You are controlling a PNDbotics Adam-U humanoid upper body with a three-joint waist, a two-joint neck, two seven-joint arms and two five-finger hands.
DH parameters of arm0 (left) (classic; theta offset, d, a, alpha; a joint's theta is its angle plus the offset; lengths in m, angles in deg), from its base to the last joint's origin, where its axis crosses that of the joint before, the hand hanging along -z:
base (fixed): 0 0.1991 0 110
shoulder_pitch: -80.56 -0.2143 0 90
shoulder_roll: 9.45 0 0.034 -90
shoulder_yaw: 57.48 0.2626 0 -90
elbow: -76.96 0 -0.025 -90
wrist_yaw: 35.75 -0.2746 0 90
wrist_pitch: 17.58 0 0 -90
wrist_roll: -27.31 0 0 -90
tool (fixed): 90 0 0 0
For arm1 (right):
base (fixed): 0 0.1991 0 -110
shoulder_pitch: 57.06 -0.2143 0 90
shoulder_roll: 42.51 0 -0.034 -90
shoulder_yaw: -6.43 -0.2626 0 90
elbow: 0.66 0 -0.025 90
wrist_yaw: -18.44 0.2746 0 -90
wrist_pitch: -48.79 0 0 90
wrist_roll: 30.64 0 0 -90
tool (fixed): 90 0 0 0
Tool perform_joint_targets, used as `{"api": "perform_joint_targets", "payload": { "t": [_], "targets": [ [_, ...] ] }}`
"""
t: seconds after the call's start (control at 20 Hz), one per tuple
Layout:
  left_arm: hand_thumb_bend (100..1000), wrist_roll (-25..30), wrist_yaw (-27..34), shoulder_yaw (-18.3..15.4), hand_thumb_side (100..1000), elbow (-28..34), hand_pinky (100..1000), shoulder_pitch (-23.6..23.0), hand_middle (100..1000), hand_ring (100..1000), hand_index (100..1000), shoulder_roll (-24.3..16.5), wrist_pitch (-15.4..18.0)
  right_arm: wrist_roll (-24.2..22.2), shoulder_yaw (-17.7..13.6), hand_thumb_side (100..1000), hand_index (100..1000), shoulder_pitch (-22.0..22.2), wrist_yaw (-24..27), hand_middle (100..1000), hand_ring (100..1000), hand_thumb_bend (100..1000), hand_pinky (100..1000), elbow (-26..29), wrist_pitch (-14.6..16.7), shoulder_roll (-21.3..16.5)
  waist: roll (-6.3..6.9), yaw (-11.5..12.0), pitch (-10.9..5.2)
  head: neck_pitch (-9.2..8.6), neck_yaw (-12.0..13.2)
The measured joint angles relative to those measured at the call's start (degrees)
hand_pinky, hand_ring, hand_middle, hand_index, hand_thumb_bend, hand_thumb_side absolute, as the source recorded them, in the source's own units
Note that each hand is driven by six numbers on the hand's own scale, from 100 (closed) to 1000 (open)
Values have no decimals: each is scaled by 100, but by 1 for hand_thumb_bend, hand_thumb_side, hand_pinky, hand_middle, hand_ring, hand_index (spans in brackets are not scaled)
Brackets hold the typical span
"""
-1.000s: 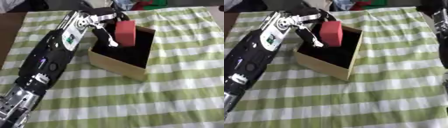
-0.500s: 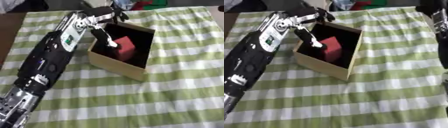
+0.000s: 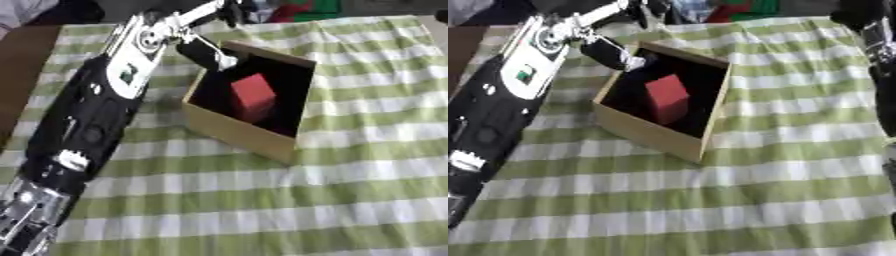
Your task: Pick up objects on the table and place them in the box.
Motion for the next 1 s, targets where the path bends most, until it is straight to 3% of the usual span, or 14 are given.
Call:
{"api": "perform_joint_targets", "payload": {
  "t": [0.5, 1.0],
  "targets": [
    [297, -843, 844, -894, 100, 1370, 853, -1170, 705, 588, 853, -620, -41, 98, -83, 547, 888, 1, -22, 693, 755, 100, 916, 0, 55, -1, -146, 197, -30, 43, -173],
    [279, -1750, 1754, -1783, 100, 2841, 991, -2560, 683, 578, 841, -658, -99, 189, -140, 536, 886, -4, -62, 692, 755, 100, 914, 0, 91, -2, -267, 280, 6, 36, -204]
  ]
}}
